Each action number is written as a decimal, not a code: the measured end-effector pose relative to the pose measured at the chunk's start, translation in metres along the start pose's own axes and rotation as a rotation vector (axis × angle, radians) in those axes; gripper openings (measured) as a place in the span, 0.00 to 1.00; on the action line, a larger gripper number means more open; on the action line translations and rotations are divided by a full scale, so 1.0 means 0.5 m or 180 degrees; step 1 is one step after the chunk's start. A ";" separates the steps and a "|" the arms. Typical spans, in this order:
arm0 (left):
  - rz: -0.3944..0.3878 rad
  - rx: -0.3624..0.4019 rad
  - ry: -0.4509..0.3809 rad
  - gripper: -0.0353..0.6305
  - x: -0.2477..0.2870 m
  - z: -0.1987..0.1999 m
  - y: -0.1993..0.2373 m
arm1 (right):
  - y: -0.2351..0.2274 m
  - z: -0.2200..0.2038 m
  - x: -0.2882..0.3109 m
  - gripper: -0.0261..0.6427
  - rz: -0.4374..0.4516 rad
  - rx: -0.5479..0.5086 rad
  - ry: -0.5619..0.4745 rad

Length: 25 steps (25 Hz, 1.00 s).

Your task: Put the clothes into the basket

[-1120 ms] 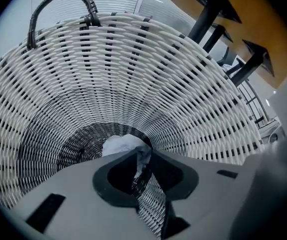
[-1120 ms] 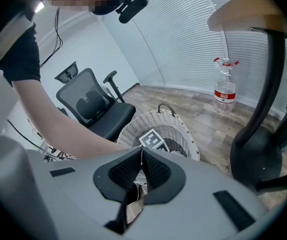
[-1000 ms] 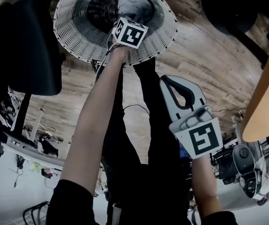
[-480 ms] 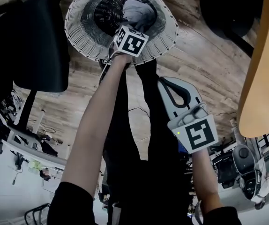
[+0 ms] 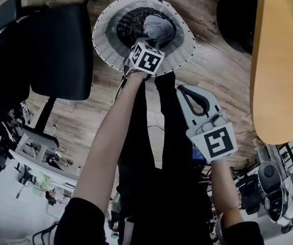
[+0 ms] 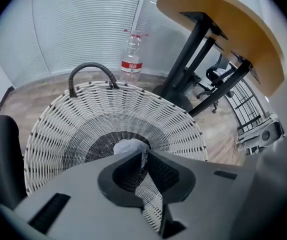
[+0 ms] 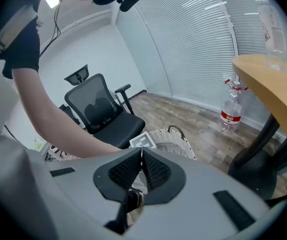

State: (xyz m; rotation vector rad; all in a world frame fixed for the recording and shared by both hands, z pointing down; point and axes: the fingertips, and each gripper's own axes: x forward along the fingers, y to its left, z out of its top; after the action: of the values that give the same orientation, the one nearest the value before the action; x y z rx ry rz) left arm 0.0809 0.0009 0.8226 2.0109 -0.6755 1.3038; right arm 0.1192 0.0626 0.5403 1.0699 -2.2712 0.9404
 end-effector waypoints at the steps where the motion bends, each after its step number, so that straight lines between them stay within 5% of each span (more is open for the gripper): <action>1: 0.0001 0.0004 -0.0001 0.12 -0.013 0.004 -0.003 | 0.003 0.010 -0.008 0.06 -0.0008 -0.0015 -0.0013; 21: -0.0083 0.0397 0.0057 0.07 -0.297 -0.004 -0.063 | 0.085 0.084 -0.124 0.06 -0.0218 -0.0121 -0.0035; 25: -0.0086 0.0326 -0.0008 0.07 -0.370 -0.012 -0.059 | 0.103 0.113 -0.142 0.06 -0.0249 -0.0115 -0.0104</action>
State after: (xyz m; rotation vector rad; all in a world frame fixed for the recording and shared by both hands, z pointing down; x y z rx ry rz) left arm 0.0288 0.0390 0.6465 2.0962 -0.5914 1.3448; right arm 0.1142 0.0793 0.4374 1.1577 -2.2463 0.8532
